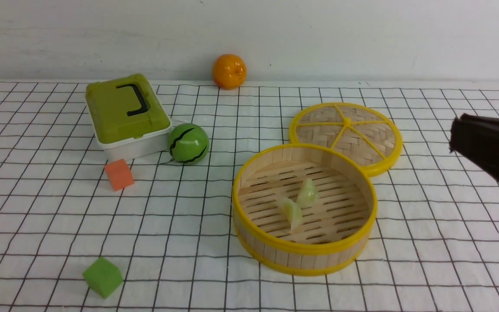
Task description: Put the dumplings into the steamer on the table with the white tablecloth.
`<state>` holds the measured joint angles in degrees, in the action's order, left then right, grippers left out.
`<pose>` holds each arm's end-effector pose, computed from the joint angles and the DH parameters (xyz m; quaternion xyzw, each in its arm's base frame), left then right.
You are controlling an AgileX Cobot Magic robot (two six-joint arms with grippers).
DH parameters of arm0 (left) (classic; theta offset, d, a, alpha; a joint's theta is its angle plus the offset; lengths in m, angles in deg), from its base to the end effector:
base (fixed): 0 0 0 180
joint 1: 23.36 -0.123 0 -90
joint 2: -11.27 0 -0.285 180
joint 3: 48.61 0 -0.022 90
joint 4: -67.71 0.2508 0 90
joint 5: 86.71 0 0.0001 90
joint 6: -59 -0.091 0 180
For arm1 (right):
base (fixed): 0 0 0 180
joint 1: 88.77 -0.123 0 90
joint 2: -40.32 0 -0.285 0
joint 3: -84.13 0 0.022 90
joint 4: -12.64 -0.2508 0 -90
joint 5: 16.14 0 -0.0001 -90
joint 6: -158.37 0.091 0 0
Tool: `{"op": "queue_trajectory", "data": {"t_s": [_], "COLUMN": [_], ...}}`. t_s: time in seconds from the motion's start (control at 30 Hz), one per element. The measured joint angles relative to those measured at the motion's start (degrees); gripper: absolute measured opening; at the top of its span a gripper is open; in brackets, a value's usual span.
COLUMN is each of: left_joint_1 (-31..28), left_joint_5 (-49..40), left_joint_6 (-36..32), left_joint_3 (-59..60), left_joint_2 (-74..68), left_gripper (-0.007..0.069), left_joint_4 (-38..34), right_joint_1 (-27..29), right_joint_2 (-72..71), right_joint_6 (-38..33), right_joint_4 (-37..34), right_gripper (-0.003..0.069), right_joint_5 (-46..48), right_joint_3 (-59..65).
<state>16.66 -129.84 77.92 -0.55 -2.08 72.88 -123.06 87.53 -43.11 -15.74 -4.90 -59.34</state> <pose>0.0192 -0.0088 0.3054 0.1517 0.7754 -0.2620 0.5541 0.1140 0.0880 0.3755 -0.2061 0.6995 0.2695 0.6290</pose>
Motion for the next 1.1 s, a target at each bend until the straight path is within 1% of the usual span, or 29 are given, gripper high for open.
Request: {"op": "queue_trajectory", "data": {"t_s": [0.67,0.8,0.93,0.97,1.0,1.1], "left_joint_1": [0.0,0.0,0.0,0.0,0.0,0.0], "left_joint_5": [0.0,0.0,0.0,0.0,0.0,-0.1], "left_joint_6": [0.0,0.0,0.0,0.0,0.0,0.0], "left_joint_3": [0.0,0.0,0.0,0.0,0.0,0.0], "left_joint_2": [0.0,0.0,0.0,0.0,0.0,0.0], "left_gripper": [-0.0013,-0.0013,-0.0012,-0.0012,-0.0012,-0.0012], "left_joint_4": [0.1,0.1,0.1,0.1,0.1,0.1], "right_joint_1": [0.0,0.0,1.4,1.8,3.5,8.3], "right_joint_2": [-0.1,-1.6,-9.4,-9.9,-14.0,-20.6], "right_joint_6": [0.0,0.0,0.0,0.0,0.0,0.4], "right_joint_4": [-0.1,-0.2,-0.4,-0.4,-0.4,0.4], "right_gripper": [-0.0010,-0.0010,-0.0010,-0.0010,-0.0010,-0.0010], "right_joint_5": [0.7,-3.2,-14.8,-15.2,-17.7,-18.7], "right_joint_3": [0.3,5.9,19.8,20.5,25.5,32.9]}}
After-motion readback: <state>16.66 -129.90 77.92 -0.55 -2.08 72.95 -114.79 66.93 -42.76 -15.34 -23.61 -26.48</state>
